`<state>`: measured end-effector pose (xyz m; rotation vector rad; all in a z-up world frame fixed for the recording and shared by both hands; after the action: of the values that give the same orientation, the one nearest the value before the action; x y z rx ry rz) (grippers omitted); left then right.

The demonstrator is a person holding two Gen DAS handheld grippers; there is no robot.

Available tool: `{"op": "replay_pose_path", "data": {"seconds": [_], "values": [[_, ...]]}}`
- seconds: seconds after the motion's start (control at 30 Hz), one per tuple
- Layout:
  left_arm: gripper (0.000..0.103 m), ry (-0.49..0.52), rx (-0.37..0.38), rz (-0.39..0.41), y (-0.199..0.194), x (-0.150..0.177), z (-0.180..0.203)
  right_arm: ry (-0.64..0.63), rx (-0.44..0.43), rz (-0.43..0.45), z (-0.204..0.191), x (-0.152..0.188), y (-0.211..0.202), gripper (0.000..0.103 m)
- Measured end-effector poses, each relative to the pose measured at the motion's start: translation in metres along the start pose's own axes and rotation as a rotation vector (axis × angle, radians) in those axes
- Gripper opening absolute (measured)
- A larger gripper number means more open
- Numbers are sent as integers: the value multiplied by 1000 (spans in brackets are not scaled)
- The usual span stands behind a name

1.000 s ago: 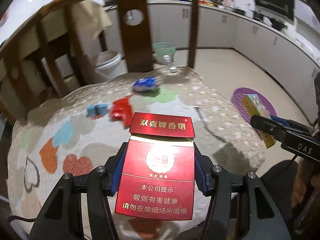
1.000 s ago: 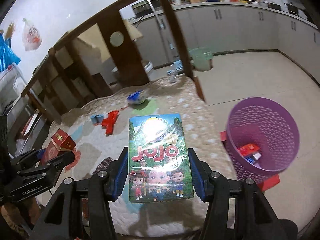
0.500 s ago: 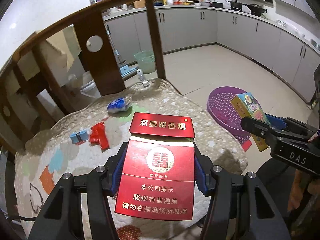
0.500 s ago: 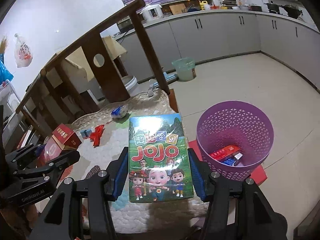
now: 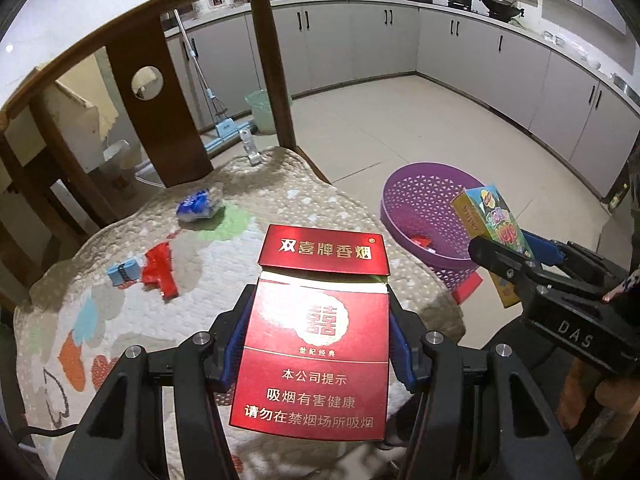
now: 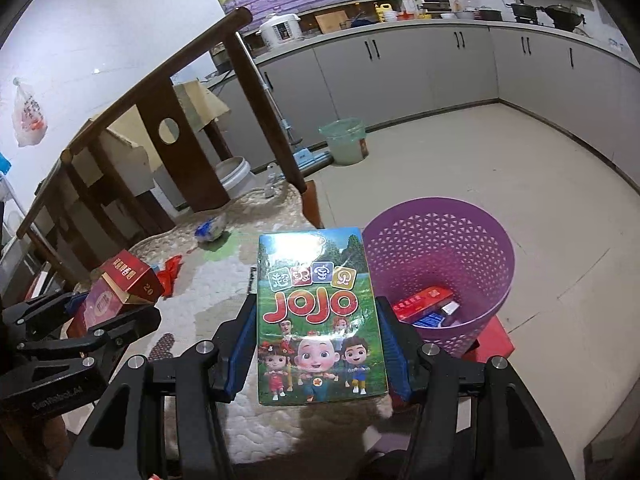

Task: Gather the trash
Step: 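Carry the cigarette pack and JOJO box over the purple basket with both tools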

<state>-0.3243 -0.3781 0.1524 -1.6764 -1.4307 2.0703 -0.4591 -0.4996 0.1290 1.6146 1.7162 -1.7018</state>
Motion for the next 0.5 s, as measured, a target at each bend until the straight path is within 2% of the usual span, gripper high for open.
{"op": "replay_pose_path", "data": {"seconds": [0.27,0.5], "values": [[57,-28,35,-30,17,-9,3,35,23,-8,15,1,3,60],[57,-11,40,-39,32,-17,10,53,48,-8,27,-2,9,60]]}}
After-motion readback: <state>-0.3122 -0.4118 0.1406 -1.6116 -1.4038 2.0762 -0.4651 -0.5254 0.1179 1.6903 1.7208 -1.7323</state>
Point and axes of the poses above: each gripper's, at about its wrist camera, not at the fingertips, and y roughly the way its jaws point, z to its right, x to its underside, the point moved 1 cm from there along y, roughly the way its jaws point, and after that the axes turned 7 degrees about z, right-handed, at the moved point
